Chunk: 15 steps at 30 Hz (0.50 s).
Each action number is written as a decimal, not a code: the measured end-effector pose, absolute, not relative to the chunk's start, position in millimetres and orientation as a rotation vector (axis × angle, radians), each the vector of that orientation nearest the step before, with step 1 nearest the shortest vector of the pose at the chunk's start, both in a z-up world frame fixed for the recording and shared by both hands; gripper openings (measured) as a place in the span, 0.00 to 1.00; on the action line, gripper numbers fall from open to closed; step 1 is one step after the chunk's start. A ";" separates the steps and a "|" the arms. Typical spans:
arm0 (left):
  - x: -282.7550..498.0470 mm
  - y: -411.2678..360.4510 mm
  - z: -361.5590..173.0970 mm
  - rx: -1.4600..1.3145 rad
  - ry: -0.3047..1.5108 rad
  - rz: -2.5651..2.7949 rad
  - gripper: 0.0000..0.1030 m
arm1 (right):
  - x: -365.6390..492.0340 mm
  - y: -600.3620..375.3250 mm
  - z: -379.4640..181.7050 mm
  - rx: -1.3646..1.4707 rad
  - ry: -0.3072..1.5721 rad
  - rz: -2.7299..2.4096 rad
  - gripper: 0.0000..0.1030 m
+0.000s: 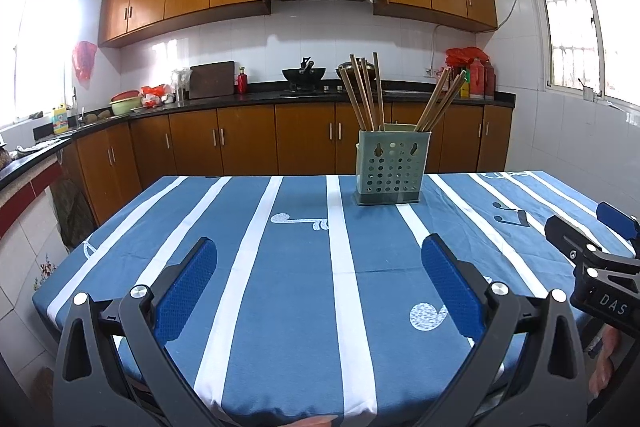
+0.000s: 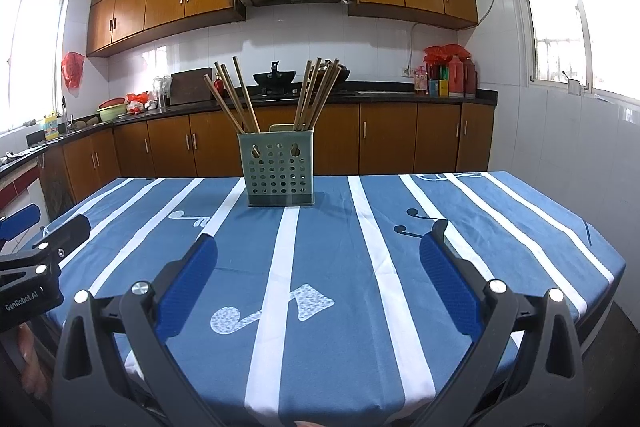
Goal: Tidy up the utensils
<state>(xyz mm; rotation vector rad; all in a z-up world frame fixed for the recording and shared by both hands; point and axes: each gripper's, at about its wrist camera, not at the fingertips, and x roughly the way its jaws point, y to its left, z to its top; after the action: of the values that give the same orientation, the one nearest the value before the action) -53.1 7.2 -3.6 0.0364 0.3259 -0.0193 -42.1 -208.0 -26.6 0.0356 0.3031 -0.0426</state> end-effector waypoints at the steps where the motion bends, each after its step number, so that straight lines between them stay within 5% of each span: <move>1: -53.1 7.2 -3.6 0.037 0.326 -0.019 0.98 | -41.4 -208.1 -27.0 0.036 0.304 -0.043 0.96; 15: -52.5 7.4 -4.4 0.036 0.329 -0.022 0.98 | -41.3 -207.1 -28.1 0.039 0.308 -0.044 0.96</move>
<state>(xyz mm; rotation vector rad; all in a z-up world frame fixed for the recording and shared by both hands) -52.5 7.4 -4.4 0.0364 0.3287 -0.0218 -41.3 -207.1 -28.1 0.0395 0.3078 -0.0435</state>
